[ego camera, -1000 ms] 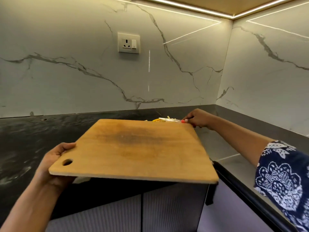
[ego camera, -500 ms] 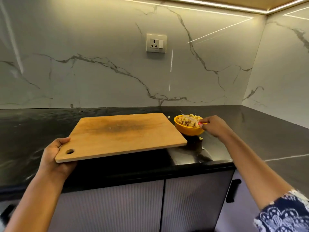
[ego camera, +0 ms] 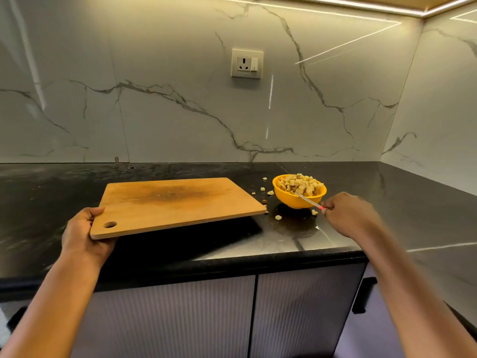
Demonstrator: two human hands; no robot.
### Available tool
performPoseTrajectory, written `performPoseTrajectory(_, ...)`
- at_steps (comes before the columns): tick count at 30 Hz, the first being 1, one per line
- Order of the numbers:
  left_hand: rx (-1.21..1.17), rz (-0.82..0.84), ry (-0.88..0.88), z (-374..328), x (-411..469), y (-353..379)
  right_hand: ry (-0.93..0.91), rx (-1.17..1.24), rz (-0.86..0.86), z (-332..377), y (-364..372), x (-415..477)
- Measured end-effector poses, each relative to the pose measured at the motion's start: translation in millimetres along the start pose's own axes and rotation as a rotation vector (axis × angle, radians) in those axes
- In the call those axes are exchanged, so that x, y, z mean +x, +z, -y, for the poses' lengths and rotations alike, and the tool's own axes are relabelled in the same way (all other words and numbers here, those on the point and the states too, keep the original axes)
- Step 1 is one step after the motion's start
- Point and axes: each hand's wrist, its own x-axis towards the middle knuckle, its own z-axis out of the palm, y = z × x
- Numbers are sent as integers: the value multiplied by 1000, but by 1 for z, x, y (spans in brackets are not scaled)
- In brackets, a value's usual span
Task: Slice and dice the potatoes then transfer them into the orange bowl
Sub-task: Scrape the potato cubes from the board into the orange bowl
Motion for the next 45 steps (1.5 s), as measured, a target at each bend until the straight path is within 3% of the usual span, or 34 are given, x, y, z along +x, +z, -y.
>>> performPoseTrajectory(6,41,-62,31,-7,6,-6,-235,120,10,54,-22,-28)
performPoseTrajectory(10,104,-48,69,-11,3,-7,-425,293,46,114,9,-18)
performPoseTrajectory(15,315,4,38,-22,7,-11,-503,284,44,166,62,-5)
performPoseTrajectory(18,596,-39,102,-24,15,-12,-499,267,52,174,76,0)
performPoseTrajectory(22,1229,-186,364,-25,33,-12,-507,272,39,177,91,6)
performPoseTrajectory(24,1459,-204,381,-30,40,-10,-513,268,27,177,96,9)
performPoseTrajectory(28,1710,-205,328,-29,51,-2,-516,281,24,182,100,15)
performPoseTrajectory(35,1994,-249,445,4,43,10,-491,297,83,192,111,14)
performPoseTrajectory(38,2075,-224,510,14,39,21,-441,341,33,168,98,17)
performPoseTrajectory(42,2009,-118,584,28,40,43,-148,340,-437,84,58,41)
performPoseTrajectory(43,2005,-81,563,31,44,46,-13,330,-467,62,48,50)
performPoseTrajectory(45,2011,-4,459,38,56,52,227,352,-320,21,39,73)
